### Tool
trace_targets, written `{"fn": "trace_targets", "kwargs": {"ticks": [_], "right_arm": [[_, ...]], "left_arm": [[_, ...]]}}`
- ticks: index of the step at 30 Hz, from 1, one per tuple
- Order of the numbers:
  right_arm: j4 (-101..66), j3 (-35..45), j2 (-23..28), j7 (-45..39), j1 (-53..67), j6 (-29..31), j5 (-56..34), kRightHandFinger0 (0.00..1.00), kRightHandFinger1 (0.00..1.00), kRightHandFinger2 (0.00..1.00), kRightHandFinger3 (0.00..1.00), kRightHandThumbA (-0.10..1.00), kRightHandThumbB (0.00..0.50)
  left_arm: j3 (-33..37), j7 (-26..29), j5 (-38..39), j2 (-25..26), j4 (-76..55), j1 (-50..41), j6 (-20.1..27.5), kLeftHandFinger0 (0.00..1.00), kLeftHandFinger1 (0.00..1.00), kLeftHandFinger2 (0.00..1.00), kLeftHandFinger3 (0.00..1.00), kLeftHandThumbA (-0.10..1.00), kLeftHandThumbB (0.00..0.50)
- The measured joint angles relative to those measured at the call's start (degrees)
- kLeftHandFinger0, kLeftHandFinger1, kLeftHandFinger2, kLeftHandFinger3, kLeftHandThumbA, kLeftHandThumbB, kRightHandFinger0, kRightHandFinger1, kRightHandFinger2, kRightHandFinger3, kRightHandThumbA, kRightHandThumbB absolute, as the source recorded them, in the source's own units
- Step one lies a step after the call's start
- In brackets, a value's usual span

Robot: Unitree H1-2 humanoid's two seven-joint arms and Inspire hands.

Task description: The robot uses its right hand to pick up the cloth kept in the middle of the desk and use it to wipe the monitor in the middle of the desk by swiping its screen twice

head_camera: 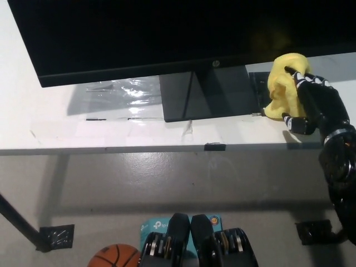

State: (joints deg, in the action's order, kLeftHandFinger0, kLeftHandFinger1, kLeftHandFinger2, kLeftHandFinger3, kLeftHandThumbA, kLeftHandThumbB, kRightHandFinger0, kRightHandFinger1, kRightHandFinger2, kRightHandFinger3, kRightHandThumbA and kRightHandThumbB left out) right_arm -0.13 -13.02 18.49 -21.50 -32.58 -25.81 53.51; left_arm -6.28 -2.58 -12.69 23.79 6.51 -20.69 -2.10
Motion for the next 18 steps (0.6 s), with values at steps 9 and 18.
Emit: {"fn": "trace_targets", "kwargs": {"ticks": [9, 18], "right_arm": [[-1.63, 0.26, 1.36, -6.94, 0.38, 0.00, 2.51, 1.00, 1.00, 1.00, 1.00, 0.67, 0.392], [3.28, -5.59, 7.21, -17.64, -1.83, 0.01, 4.13, 1.00, 1.00, 1.00, 1.00, 0.83, 0.500]], "left_arm": [[-0.06, -0.02, 0.02, 0.00, -0.20, 0.09, -0.01, 0.52, 0.55, 0.70, 0.92, 0.10, 0.000], [-0.32, -0.03, 0.07, -0.01, -0.22, 0.41, -0.26, 0.54, 0.56, 0.72, 0.92, 0.12, 0.000]]}}
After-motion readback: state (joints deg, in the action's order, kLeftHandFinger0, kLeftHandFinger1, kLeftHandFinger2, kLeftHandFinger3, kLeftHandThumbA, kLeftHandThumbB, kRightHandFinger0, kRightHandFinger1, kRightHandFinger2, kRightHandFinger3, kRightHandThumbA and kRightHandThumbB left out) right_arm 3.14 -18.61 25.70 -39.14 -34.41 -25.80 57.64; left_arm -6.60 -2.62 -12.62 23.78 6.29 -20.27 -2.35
